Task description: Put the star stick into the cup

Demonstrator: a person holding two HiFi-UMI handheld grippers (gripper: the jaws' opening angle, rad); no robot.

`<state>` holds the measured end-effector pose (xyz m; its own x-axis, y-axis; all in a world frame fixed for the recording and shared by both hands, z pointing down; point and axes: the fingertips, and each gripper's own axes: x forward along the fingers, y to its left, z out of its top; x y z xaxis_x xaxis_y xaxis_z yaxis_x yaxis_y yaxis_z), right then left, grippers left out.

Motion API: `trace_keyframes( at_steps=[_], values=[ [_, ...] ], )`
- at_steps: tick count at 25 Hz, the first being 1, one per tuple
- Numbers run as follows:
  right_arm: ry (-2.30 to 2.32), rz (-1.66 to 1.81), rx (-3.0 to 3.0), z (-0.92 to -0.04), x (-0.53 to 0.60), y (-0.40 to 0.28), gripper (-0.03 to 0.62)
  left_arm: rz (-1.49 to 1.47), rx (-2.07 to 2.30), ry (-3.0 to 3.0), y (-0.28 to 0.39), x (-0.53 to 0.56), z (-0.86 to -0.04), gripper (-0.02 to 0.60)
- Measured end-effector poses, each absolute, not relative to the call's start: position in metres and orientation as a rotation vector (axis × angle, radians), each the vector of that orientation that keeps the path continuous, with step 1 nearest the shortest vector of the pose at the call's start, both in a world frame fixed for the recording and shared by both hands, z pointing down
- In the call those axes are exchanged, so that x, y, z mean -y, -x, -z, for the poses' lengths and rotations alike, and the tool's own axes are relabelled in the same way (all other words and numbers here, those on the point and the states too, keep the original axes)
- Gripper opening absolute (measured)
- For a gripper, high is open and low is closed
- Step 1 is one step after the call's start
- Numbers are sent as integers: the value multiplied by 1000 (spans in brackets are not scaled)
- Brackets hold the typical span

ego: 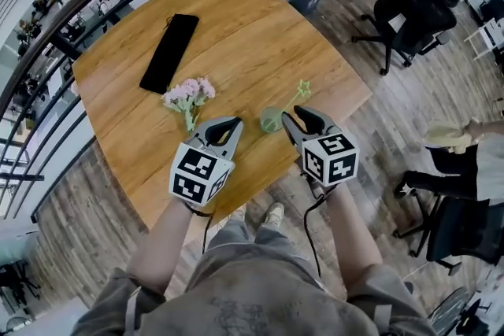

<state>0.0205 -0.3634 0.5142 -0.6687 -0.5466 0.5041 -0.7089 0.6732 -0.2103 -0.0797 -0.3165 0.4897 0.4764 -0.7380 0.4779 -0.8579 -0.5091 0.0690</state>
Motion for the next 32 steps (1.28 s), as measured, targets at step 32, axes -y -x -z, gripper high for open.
trace_keyframes(
  at_steps=[32],
  values=[
    [-1037,-214,2780,-334,238,-65,35,-434,1531,-2659,73,245,-357,15]
  ],
)
